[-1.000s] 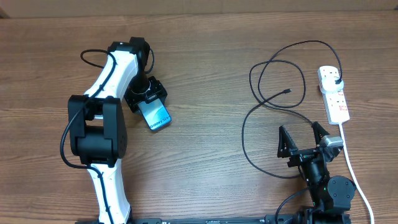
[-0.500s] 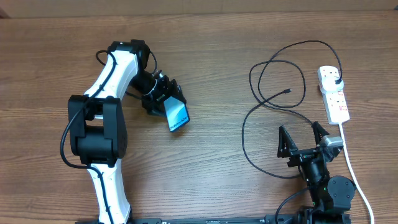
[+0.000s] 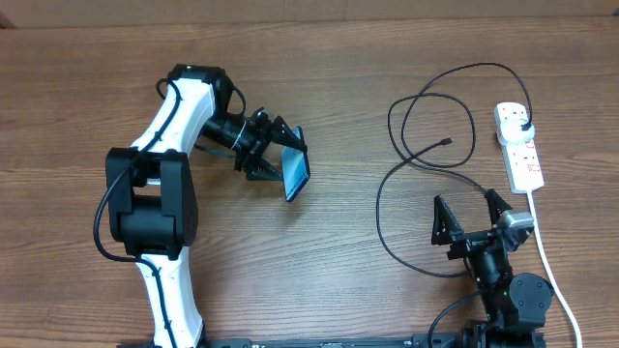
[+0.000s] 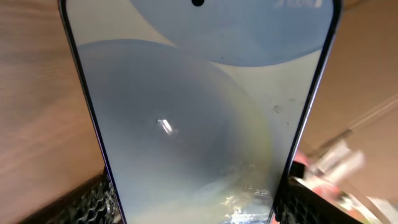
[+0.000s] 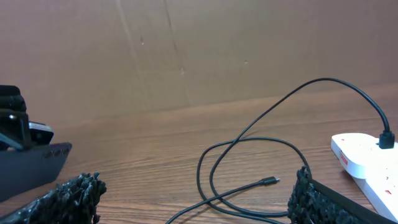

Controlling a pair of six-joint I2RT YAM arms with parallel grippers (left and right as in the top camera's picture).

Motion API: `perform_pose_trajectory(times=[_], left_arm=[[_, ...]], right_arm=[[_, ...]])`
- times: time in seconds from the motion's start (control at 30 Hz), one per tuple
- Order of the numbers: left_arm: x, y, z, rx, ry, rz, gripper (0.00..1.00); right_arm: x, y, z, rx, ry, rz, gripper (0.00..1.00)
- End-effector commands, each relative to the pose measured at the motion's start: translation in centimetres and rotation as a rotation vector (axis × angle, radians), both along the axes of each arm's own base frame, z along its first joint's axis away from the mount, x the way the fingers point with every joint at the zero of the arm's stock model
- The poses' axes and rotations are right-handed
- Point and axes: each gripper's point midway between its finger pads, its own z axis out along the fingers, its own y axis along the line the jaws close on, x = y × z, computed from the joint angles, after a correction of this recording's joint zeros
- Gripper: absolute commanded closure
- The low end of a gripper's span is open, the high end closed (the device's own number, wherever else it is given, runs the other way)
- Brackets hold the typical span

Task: Plug charger to phone and switch on socket
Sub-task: 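Lift the phone upright with the left gripper, screen facing right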

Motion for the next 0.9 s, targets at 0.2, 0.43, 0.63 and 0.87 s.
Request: perform_pose_trajectory(times=[0.2,0.43,0.63,0.87], left_arm=[[0.92,-1.36,2.96,-0.16,-0.034,0.033,0.31],[0.73,-1.31,3.04,-0.164,-0.037,0.026,0.31],[0.56,-1.29,3.11,-0.167,-0.04,0.019,0.31],[0.16,-1.22,3.21,-0.169,-0.041,0.006,0.31]], right_arm=[[0.05,0.05,-0.35,0.002,0.005,0.001,0.0],[0.05,0.05,-0.35,0.002,0.005,0.001,0.0],[0.05,0.05,-0.35,0.002,0.005,0.001,0.0],[0.05,0.05,-0.35,0.002,0.005,0.001,0.0]])
